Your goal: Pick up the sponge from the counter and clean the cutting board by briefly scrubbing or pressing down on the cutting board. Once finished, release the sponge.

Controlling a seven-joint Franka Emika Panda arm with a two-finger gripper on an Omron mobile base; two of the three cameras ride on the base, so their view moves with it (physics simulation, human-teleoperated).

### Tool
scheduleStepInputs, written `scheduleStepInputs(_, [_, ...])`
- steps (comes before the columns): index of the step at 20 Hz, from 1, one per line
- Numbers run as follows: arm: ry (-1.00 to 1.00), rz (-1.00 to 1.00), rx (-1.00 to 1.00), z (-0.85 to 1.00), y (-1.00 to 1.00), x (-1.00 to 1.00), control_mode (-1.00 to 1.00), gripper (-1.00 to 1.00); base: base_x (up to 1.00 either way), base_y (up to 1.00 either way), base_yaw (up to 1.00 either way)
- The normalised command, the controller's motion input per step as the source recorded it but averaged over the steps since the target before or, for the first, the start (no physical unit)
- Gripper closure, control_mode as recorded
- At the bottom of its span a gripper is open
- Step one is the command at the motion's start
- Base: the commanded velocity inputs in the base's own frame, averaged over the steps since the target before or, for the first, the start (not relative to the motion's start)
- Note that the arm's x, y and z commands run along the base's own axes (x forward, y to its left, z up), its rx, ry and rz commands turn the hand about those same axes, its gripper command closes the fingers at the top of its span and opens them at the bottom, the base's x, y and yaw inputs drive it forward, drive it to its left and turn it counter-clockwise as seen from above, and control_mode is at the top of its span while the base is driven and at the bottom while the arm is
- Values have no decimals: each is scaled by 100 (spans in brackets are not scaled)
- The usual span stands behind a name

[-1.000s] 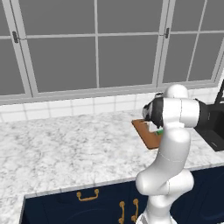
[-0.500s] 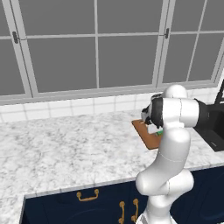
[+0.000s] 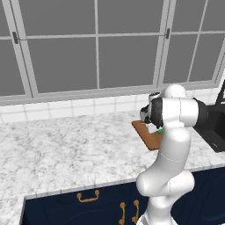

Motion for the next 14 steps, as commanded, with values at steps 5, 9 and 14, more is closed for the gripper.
scheduleStepInputs(5, [12, 16, -1, -37, 8, -2, -100, 100, 0, 0, 0])
scheduleStepInputs(9, [0, 17, 0, -100, 86, 0, -100, -100, 0, 0, 0])
scheduleStepInputs(14, [-10, 11, 2, -60, 31, -3, -100, -100, 0, 0, 0])
